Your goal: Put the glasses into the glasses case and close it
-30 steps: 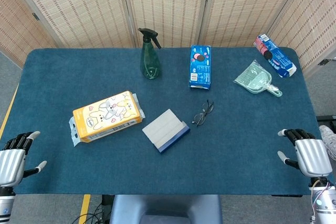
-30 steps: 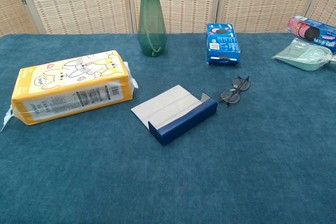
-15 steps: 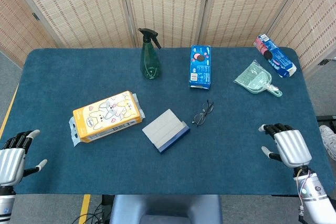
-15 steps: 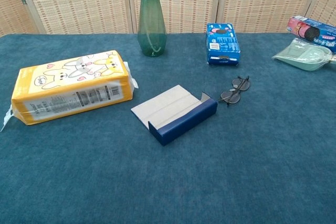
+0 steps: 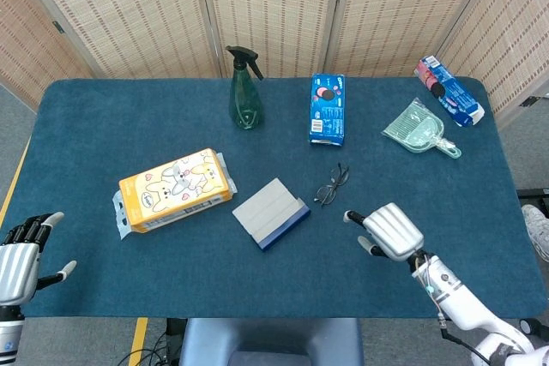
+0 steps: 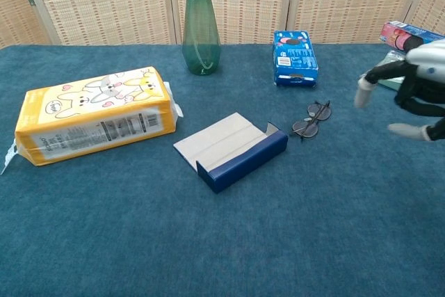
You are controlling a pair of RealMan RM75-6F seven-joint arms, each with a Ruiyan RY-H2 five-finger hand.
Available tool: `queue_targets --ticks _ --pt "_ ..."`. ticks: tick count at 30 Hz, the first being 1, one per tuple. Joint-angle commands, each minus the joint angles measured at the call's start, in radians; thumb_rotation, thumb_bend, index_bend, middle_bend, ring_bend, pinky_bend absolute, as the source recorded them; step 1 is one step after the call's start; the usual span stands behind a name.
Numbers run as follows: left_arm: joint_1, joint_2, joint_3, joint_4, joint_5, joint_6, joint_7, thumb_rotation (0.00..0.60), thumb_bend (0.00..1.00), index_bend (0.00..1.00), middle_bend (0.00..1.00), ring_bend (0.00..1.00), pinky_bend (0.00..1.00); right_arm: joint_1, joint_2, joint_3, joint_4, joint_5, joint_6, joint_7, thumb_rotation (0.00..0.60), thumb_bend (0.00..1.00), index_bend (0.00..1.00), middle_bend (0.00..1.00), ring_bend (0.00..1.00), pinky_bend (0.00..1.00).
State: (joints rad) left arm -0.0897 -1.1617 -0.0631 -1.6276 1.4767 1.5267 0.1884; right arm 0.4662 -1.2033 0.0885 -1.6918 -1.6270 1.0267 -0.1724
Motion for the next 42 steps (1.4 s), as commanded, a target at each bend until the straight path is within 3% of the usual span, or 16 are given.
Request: queue_targets --ticks 1,10,26,32,42 --pt "0.003 0.002 0.002 -0.002 0.001 0.003 0.001 0.600 0.19 0.21 0.24 0.20 0.28 0.063 -0.052 0.006 0.012 -0.002 -0.070 0.021 0.600 0.46 0.32 1.00 1.00 0.94" --pt "0.025 0.019 0.004 -0.004 -0.001 0.031 -0.004 0.600 0.19 0.21 0.24 0.20 0.28 0.239 -0.210 0.045 0.099 0.103 -0.292 -0.004 0.600 0.66 0.32 1.00 1.00 0.97" --pt "0.040 0.026 0.001 0.003 -0.002 0.047 -0.004 0.600 0.19 0.21 0.24 0.20 0.28 0.408 -0.404 0.074 0.294 0.202 -0.402 -0.023 0.600 0.69 0.32 1.00 1.00 0.97" --pt "0.045 0.027 0.002 0.006 -0.006 0.048 0.000 0.600 0.19 0.21 0.24 0.20 0.28 0.416 -0.397 0.033 0.290 0.184 -0.395 -0.019 0.600 0.69 0.32 1.00 1.00 0.97" --pt "0.035 0.015 0.006 0.000 0.013 0.037 0.008 0.600 0.19 0.21 0.24 0.20 0.28 0.357 -0.246 -0.077 0.160 0.114 -0.320 -0.022 0.600 0.69 0.32 1.00 1.00 0.97"
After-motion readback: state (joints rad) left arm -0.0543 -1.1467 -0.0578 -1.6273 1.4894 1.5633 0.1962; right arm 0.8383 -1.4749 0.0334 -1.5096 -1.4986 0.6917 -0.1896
